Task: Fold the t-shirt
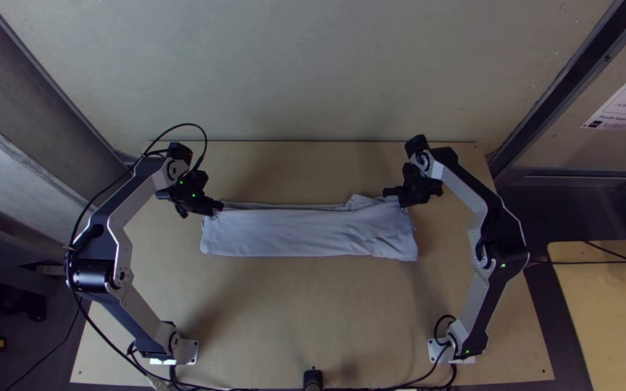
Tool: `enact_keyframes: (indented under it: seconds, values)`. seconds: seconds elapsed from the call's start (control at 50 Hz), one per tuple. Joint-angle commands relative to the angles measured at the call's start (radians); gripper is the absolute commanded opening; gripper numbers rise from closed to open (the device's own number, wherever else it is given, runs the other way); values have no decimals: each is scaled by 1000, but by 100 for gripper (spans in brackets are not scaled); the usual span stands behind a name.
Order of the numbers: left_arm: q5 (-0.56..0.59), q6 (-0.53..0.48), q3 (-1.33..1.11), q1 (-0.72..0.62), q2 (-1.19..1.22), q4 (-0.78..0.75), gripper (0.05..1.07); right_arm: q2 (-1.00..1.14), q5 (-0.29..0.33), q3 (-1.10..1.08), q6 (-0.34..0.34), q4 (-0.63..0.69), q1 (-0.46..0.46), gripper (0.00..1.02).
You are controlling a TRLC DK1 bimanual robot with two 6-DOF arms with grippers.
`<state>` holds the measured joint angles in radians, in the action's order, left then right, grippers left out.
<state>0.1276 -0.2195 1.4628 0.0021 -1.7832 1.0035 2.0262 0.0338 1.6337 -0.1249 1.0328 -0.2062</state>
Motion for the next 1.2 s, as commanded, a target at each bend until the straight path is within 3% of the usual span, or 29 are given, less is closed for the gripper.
enact_keyframes:
  seconds: [0.0,0.04,0.12,0.2,0.38,0.48,0.54,0.76,1.18]
  values:
    - [-3,14,-39,3,-13,-5,104,29,-14,34,11,-17,14,27]
    - [-2,19,-45,3,-8,-6,103,31,-20,43,16,-16,14,49]
    - [4,31,-48,9,8,-28,103,8,-31,46,19,-13,16,66]
    - [17,35,-42,22,34,-32,103,-37,-31,40,19,-11,21,70]
    - [93,22,-39,95,87,-32,103,-165,-34,48,18,-13,33,91]
    - [175,19,-45,157,99,-26,103,-236,-71,46,19,-14,34,93]
    - [227,19,-53,202,102,-22,103,-279,-69,38,7,9,28,97]
    - [386,-43,-113,319,116,0,103,-409,-69,18,-27,10,27,98]
    - [555,-118,-170,424,11,24,103,-570,-68,20,-84,9,24,98]
